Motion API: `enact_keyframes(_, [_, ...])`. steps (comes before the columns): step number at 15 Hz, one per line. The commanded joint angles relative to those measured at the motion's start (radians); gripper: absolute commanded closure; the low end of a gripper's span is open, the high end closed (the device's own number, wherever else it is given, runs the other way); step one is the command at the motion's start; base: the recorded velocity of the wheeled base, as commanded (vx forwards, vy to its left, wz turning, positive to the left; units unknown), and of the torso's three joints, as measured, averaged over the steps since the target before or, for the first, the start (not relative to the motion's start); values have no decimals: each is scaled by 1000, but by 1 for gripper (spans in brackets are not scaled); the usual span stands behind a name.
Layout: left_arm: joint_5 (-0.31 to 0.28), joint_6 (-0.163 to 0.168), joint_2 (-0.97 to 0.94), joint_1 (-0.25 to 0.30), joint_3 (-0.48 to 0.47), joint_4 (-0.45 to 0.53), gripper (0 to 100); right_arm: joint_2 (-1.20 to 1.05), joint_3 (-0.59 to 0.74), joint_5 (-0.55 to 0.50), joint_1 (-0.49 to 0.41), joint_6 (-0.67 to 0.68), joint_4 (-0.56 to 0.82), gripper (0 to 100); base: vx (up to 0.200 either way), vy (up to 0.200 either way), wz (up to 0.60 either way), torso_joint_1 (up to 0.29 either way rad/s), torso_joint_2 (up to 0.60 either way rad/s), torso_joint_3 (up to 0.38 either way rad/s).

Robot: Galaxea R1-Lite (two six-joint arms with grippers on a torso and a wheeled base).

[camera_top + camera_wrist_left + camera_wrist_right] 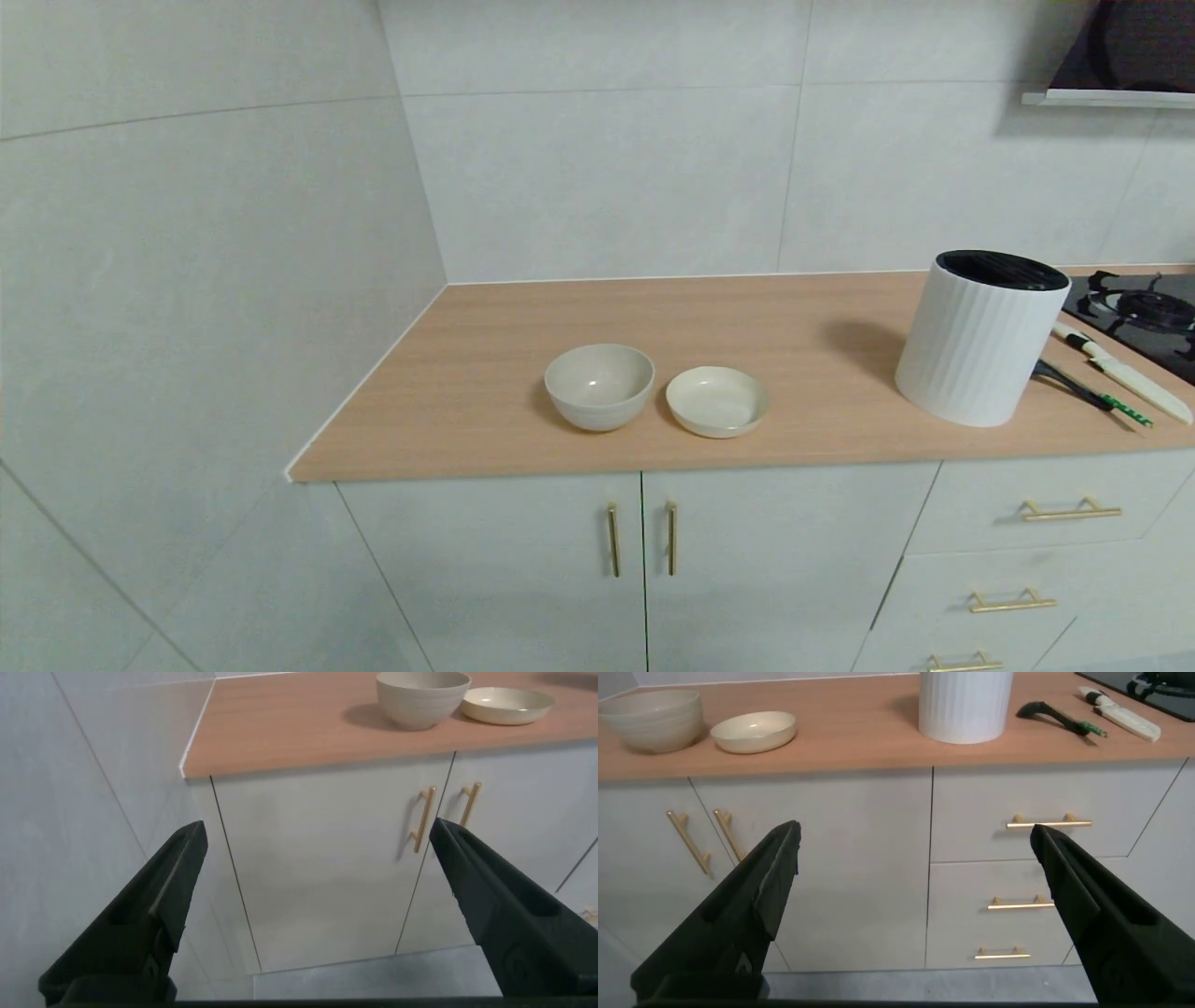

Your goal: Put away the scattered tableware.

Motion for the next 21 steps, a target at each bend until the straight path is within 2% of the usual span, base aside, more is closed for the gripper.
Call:
enact_keyframes(1, [0,0,0,0,0,0,0,0,0,0,0,0,0,0,0,0,0,0,0,0])
enact_keyframes(7, [1,0,0,0,0,0,0,0,0,0,0,0,0,0,0,0,0,-28,56,37])
enact_keyframes(21, [0,0,0,0,0,0,0,0,0,0,0,0,0,0,0,0,0,-206,478,274])
